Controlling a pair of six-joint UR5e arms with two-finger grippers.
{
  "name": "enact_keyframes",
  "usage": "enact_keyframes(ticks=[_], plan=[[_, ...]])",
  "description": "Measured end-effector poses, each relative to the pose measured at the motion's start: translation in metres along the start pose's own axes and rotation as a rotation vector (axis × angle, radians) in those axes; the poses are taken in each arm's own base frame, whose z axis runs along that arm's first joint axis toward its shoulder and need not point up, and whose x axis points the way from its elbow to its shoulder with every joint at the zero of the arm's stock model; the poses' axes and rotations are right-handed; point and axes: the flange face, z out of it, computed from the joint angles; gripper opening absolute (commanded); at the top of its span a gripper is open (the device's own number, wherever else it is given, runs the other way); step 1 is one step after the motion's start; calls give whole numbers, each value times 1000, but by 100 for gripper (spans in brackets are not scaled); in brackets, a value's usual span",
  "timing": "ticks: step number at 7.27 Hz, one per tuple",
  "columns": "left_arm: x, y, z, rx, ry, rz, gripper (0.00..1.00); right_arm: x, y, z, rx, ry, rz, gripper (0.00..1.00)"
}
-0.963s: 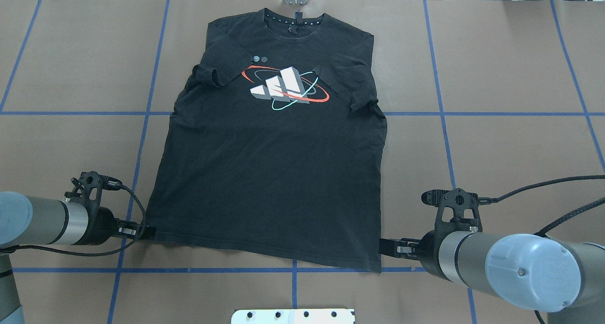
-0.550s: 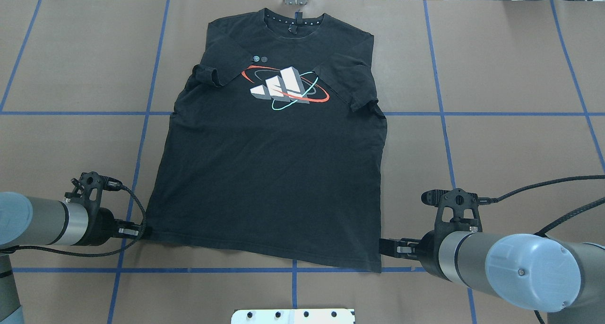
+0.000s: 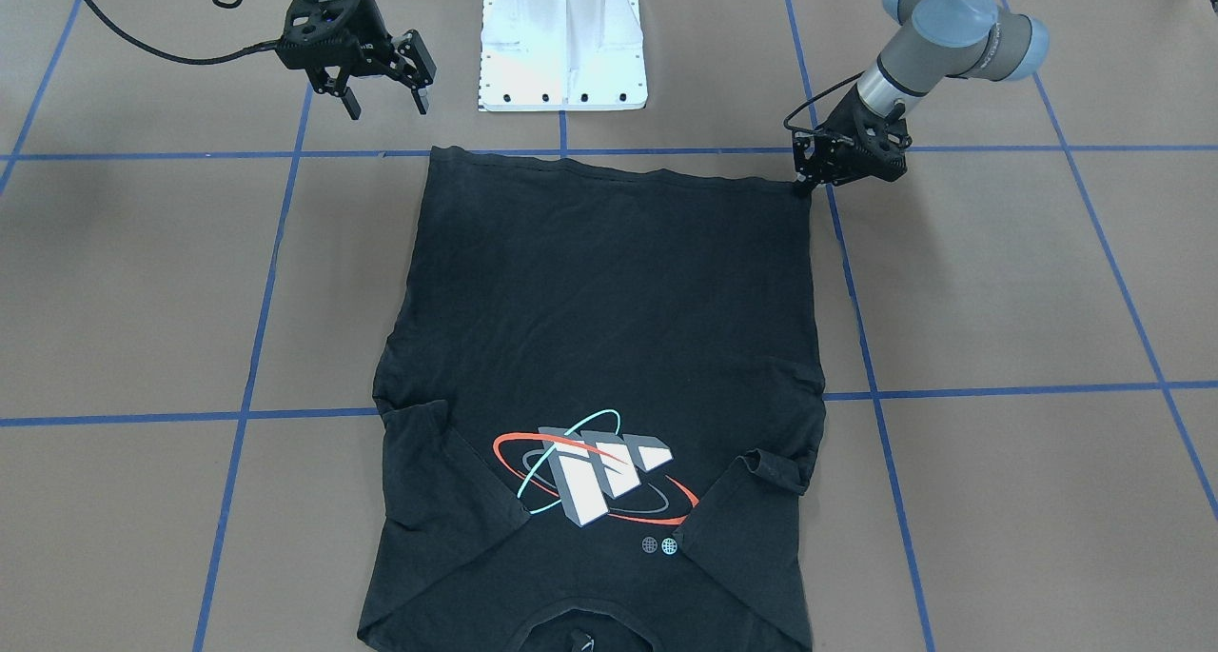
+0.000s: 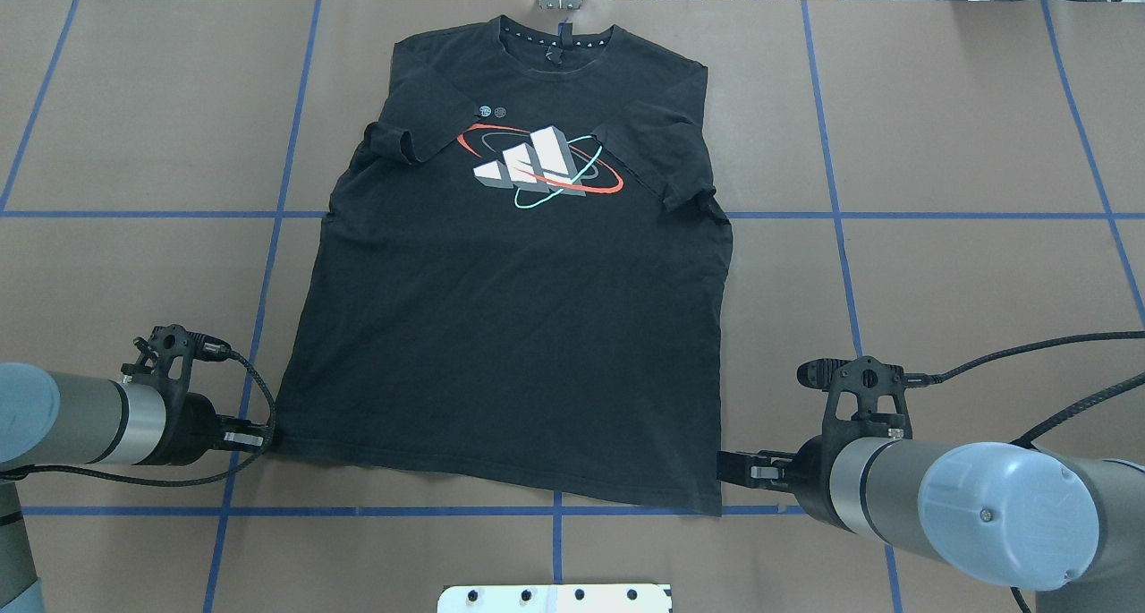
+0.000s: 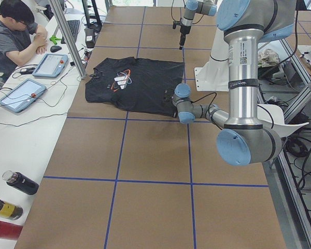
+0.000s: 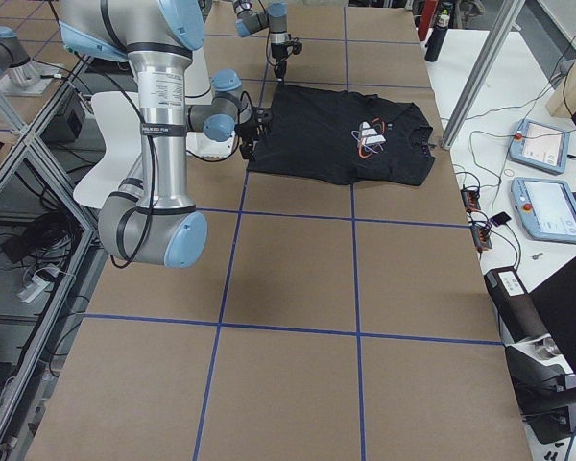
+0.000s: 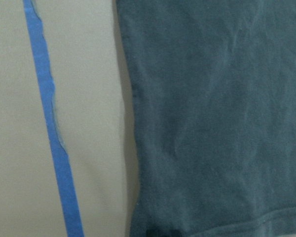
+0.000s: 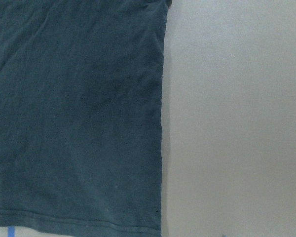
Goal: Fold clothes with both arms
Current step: 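Grasp the hem corners with both grippers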
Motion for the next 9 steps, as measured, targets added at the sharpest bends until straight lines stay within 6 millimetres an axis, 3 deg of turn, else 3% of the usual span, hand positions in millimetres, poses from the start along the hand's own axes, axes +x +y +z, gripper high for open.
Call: enact_keyframes(ticks=[5,9], plan=[[-12,7,-2,-14,-20,-5,46,0,0,1,-1,1,-1,100],[-7,8,1,-19,-12,-1,44,0,0,1,0,1,0,100]])
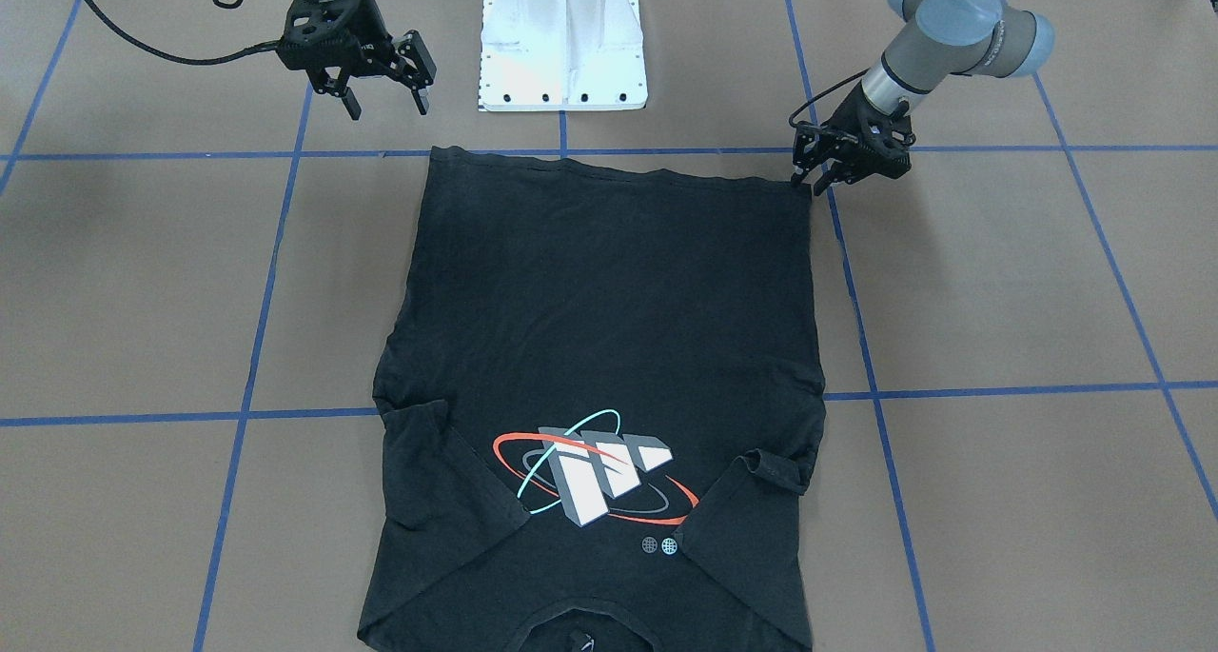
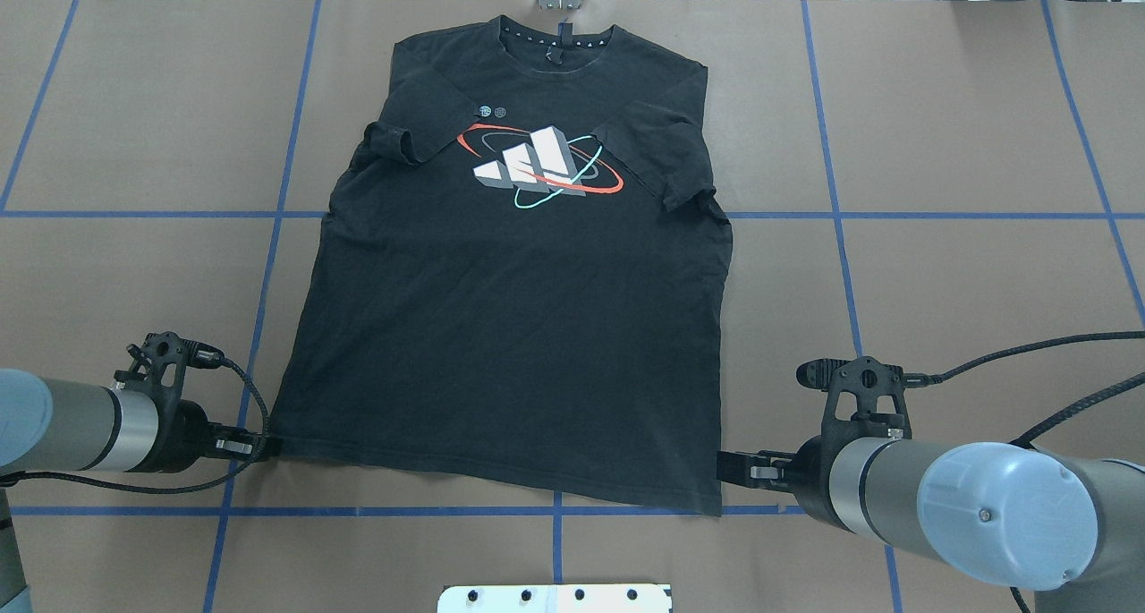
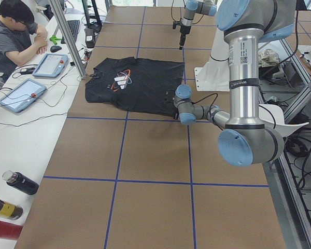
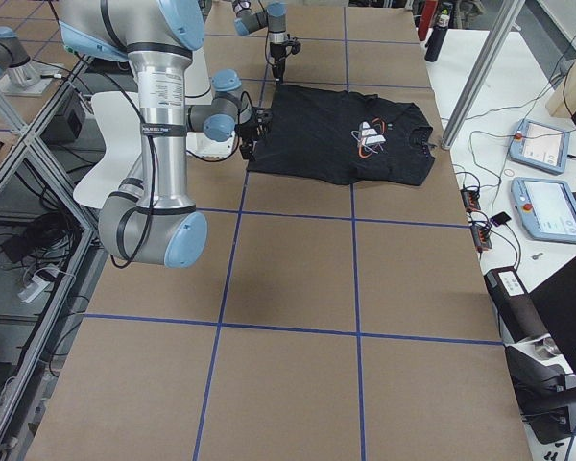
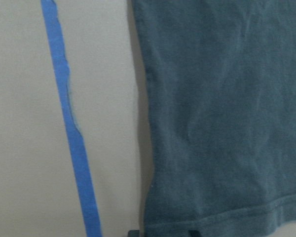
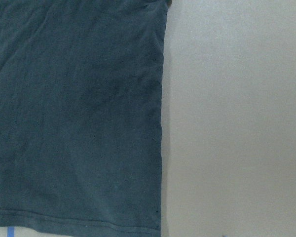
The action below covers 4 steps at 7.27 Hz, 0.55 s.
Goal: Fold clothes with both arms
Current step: 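Grasp the hem corners with both grippers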
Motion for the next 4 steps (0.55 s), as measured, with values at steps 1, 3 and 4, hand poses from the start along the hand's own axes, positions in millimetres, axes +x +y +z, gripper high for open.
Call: enact_keyframes(ticks=[1,3,4], plan=[[0,0,1,-1,0,0,43,0,0,0,0,1,-1,100],[0,1,1,-2,-1,0,33,1,0,0,0,1,-1,100],[0,1,2,-2,-1,0,25,0,0,0,0,0,-1,100]])
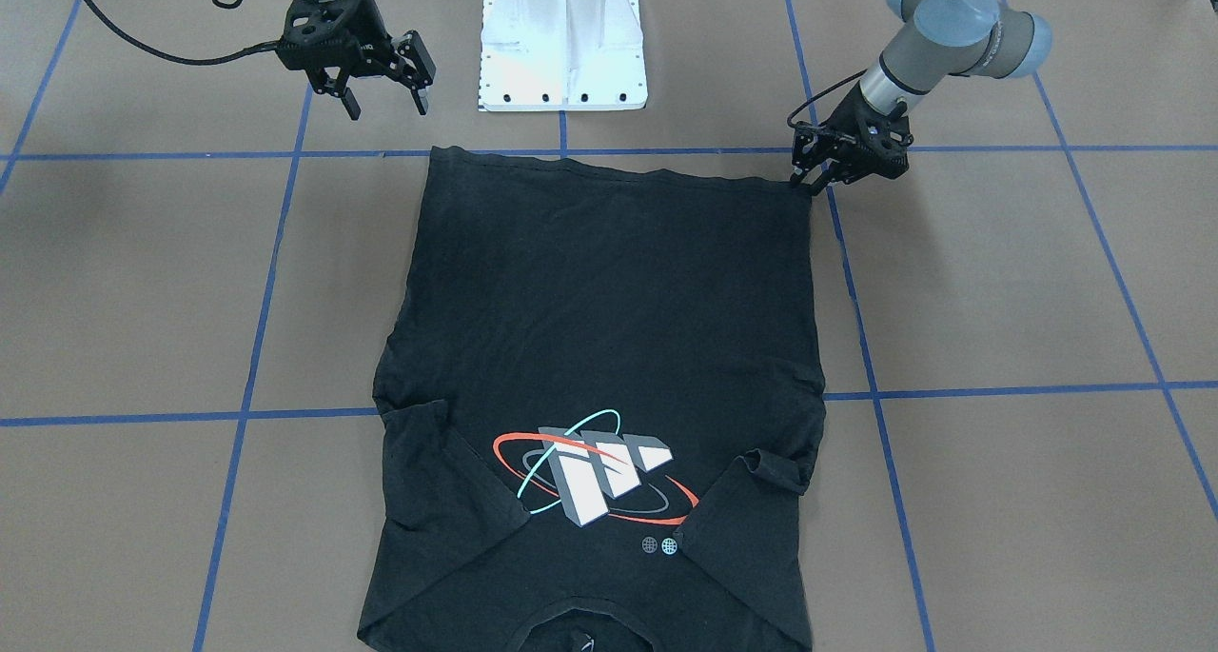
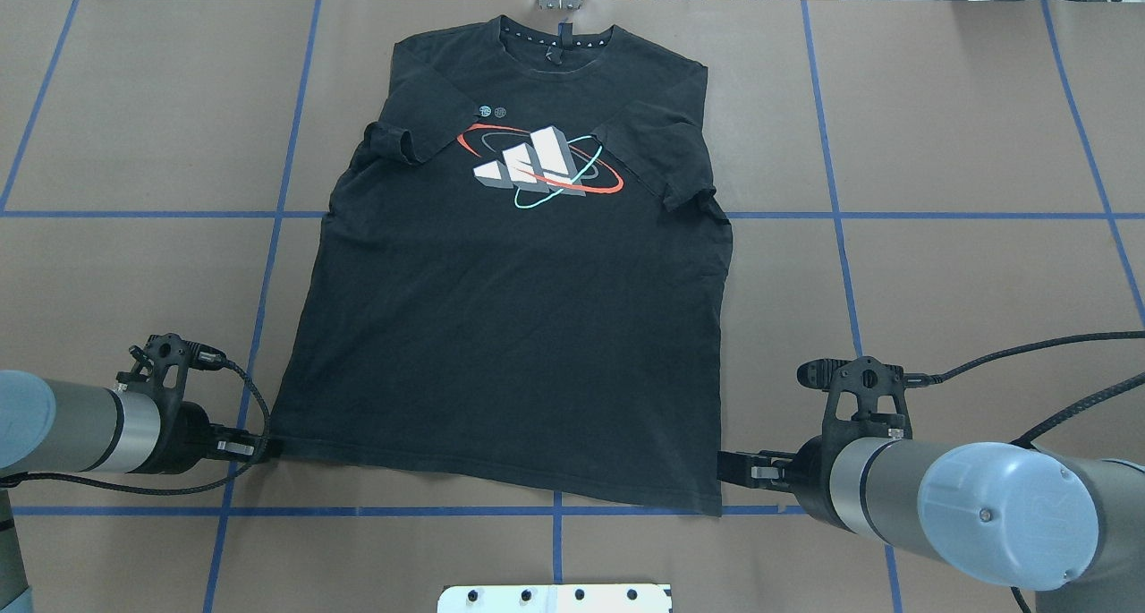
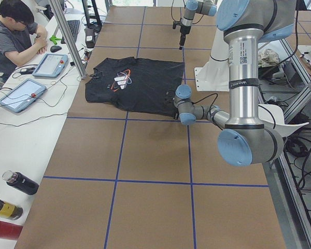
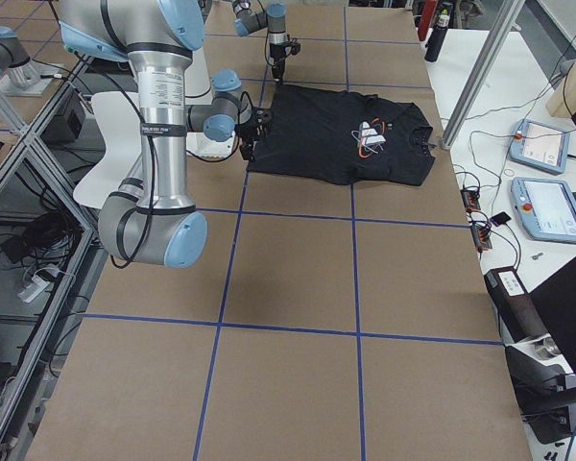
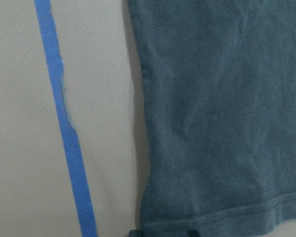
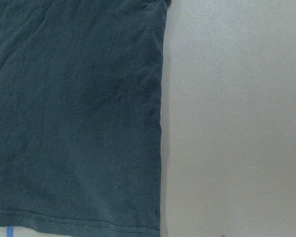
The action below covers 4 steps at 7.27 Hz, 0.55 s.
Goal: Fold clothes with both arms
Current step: 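Grasp the hem corners with both grippers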
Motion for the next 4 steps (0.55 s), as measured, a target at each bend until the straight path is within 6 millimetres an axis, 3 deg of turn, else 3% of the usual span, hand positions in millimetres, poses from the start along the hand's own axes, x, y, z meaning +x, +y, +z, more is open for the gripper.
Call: enact_keyframes(ticks=[1,2,4], plan=[[0,0,0,0,0,0,9,0,0,0,0,0,0,100],[0,0,0,-1,0,0,0,0,0,0,0,0,0,100],[1,0,-1,1,2,0,0,0,0,0,0,0,0,100]])
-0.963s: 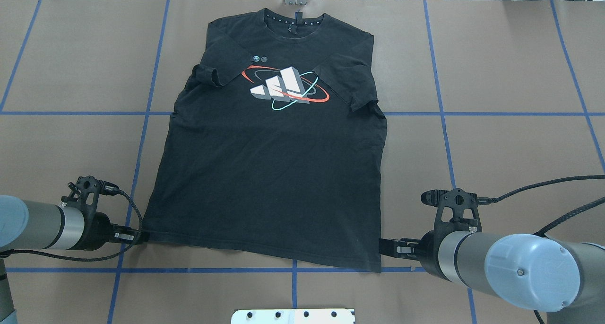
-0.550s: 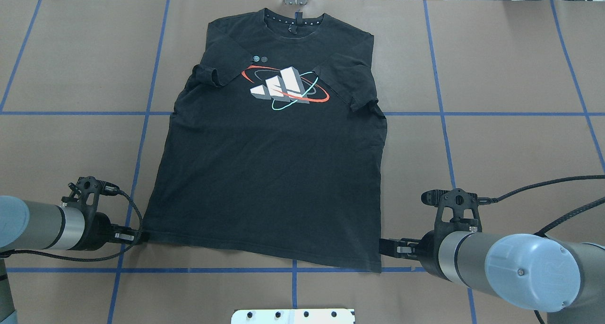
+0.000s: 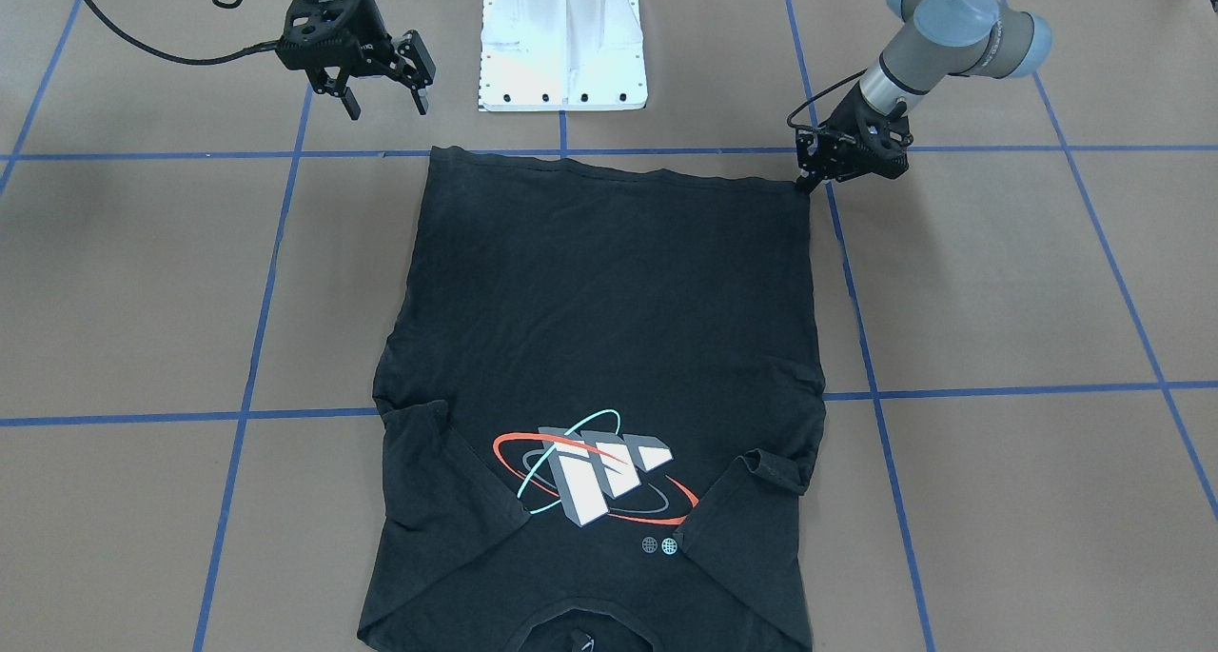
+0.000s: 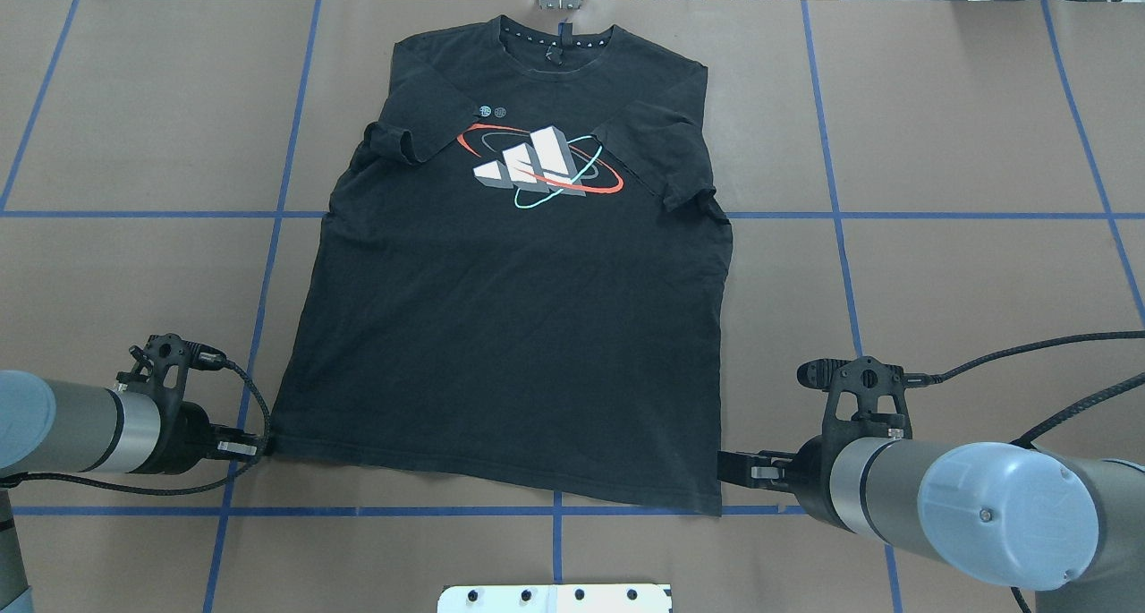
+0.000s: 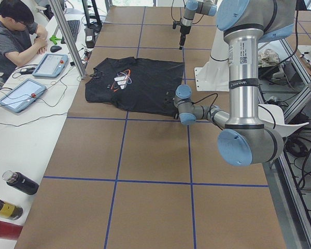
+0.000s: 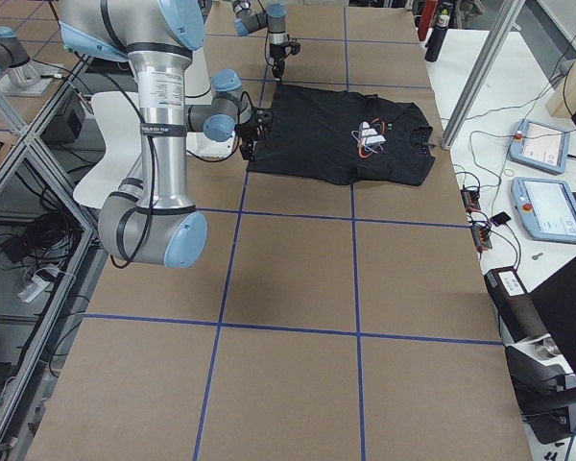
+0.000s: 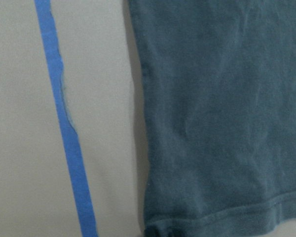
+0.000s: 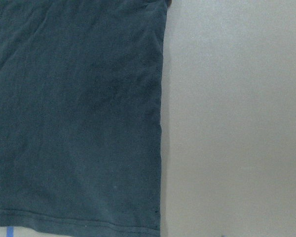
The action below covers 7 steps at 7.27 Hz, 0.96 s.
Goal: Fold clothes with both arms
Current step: 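Grasp the hem corners with both grippers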
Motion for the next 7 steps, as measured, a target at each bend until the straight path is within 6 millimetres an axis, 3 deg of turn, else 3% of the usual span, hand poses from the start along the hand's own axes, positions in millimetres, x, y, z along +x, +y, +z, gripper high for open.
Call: enact_keyframes(ticks=[2,4,7], plan=[[4,-1,-4,7,9,-4,0,1,0,3,0,6,1,100],[15,-3,-15,16,34,-14,0,3,8,25,19,39,13,99],[19,-4,-17,18,44,-29,0,-9,48,66,67,68,47,93]])
